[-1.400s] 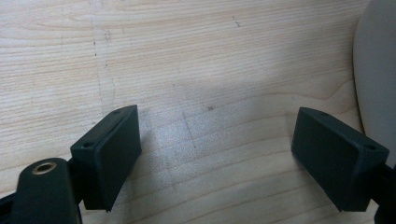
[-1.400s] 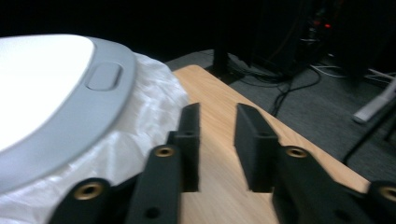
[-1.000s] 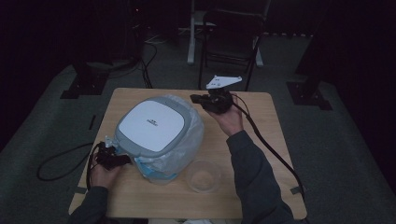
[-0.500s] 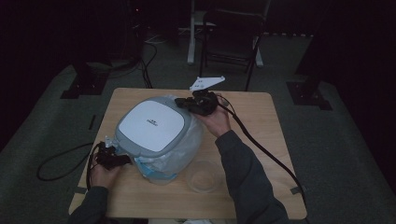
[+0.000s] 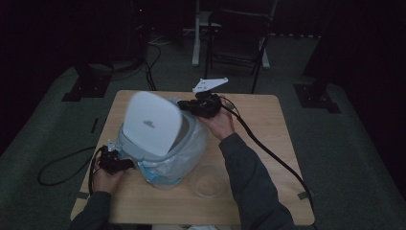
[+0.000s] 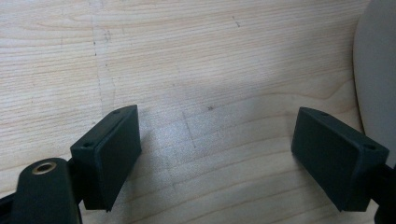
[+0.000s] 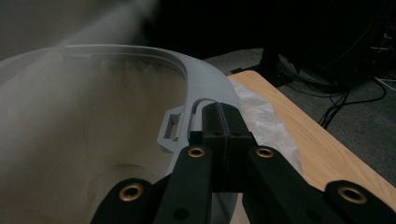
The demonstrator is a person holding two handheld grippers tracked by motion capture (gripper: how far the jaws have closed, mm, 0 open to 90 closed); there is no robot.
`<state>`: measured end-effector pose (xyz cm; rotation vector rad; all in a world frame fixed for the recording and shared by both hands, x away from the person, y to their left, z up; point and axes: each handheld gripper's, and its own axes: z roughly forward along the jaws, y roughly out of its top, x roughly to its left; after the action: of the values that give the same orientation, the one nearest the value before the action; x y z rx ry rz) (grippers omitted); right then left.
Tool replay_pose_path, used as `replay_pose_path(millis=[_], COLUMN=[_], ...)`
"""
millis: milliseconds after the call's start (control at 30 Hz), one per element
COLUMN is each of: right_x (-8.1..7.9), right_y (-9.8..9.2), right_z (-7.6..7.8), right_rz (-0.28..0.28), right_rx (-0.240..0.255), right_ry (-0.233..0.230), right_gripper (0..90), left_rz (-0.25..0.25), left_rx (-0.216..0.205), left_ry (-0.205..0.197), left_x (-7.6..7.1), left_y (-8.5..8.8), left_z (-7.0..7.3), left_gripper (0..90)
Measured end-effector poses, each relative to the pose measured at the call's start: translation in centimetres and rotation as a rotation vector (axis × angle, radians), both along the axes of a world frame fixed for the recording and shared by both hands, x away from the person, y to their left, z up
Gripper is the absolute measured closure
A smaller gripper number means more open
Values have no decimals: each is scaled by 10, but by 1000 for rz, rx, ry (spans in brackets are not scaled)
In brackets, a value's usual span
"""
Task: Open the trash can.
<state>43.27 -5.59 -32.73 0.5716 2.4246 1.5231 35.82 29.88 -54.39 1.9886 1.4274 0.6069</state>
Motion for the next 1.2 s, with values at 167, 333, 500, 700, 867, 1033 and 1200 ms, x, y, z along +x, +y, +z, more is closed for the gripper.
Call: replay_pose_path(millis=[167,333,500,700,867,1033,1200], right_x=[-1,-1,-2,-5,-11,-17,-23], right_y=[-1,-1,-1,-4,-14,-39,-62], right_z=[0,-1,0,2,6,11,7], right_rz=[-3,-6,-12,-25,-42,-88,-156], right_rx=[-2,1,3,7,55,110,68], right_ry=[-3,-9,-11,-19,-39,-55,-79], right_gripper=[900,898,879,705,590,525,495], left_rz=[-2,-2,-2,-2,-1,-2,-3], left_rx=[-1,-1,-2,-2,-2,-1,-1], left_ry=[1,0,0,0,-1,0,1], left_x=[0,0,0,0,0,0,0], left_y=[0,0,0,0,0,0,0], left_z=[0,0,0,0,0,0,0], left_gripper=[167,167,167,167,167,167,167])
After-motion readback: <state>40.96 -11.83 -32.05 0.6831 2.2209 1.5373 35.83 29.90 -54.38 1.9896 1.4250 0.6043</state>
